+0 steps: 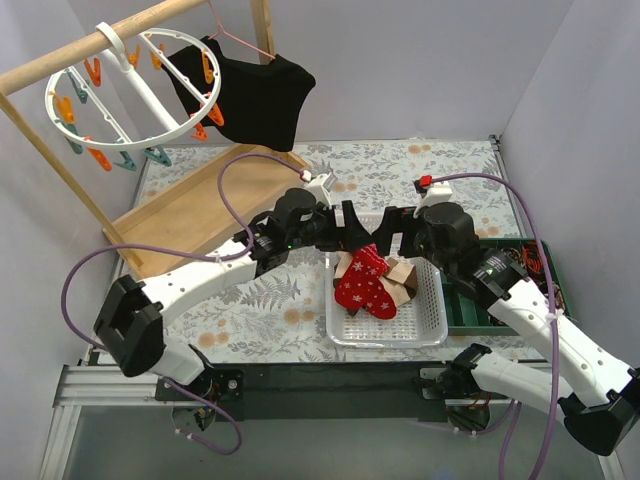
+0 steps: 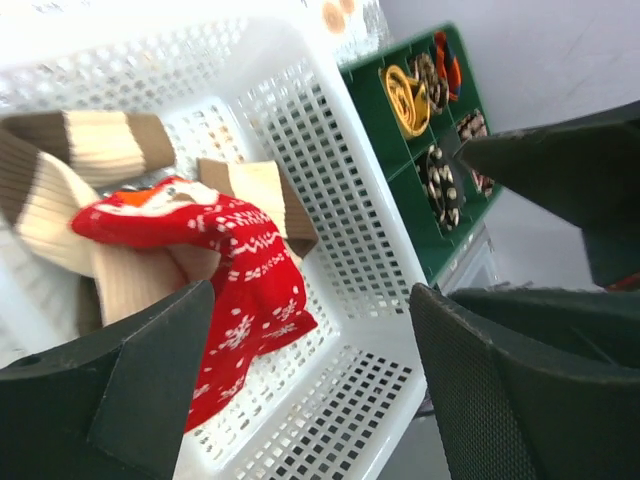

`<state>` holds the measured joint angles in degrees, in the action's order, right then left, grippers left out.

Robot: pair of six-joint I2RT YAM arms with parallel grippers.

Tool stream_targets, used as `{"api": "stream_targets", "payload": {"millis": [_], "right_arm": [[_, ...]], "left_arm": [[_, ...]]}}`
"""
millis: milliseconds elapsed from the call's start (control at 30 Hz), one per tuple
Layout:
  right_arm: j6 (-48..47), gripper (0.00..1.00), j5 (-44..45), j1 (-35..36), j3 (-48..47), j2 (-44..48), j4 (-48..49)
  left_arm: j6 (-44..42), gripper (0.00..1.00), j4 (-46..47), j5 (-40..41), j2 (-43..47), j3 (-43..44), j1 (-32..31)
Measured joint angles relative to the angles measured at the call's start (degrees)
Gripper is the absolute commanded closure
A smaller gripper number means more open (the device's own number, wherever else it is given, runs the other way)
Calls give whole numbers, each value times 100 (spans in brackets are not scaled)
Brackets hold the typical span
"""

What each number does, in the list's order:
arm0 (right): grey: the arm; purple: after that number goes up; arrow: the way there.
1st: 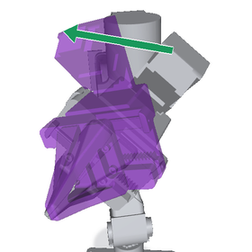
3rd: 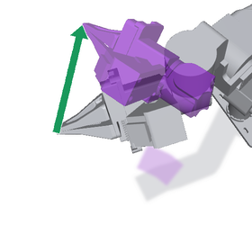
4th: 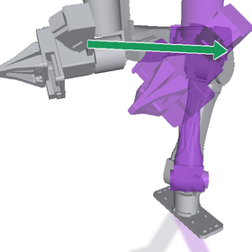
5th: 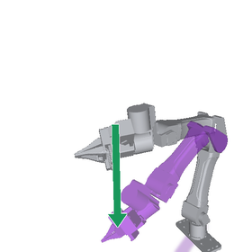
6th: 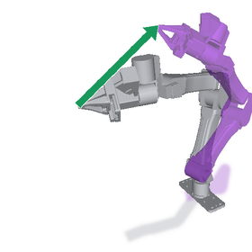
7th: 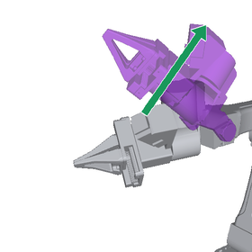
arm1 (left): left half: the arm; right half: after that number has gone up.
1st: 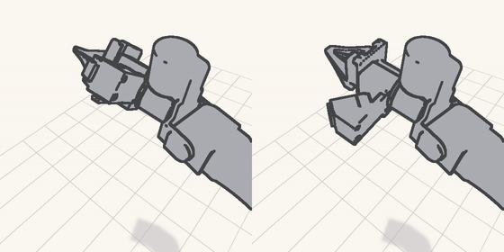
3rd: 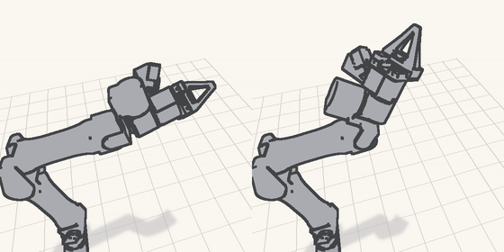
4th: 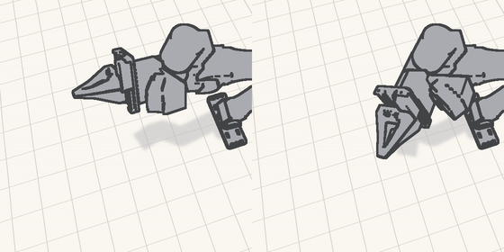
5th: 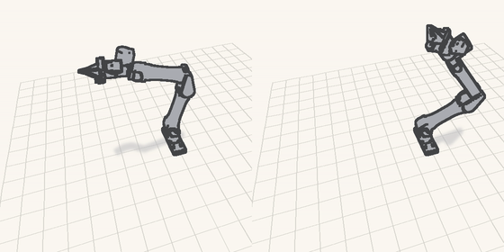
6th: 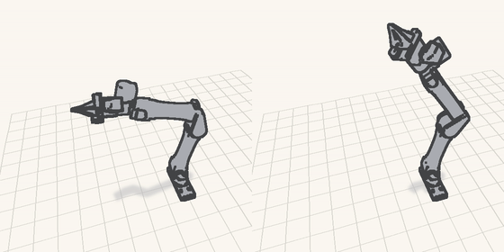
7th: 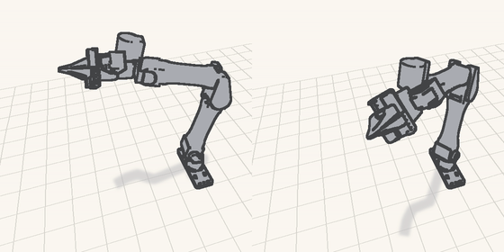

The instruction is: Remove the socks clipped to the hanger

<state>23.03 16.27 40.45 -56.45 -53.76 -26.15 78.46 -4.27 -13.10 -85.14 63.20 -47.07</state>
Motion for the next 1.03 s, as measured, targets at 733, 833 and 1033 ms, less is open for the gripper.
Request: {"api": "stream_targets", "payload": {"millis": [733,833,1033], "right_arm": [[968,2,-1362,-22,940,-114,577],[1075,2,-1650,-22,1220,-184,962],[1287,2,-2059,-26,1952,-166,2011]], "left_arm": [[278,17,-601,981,3842,-2092,2],[634,16,-293,1036,4739,-2885,2],[1091,16,92,1056,5831,-3744,2]]}}
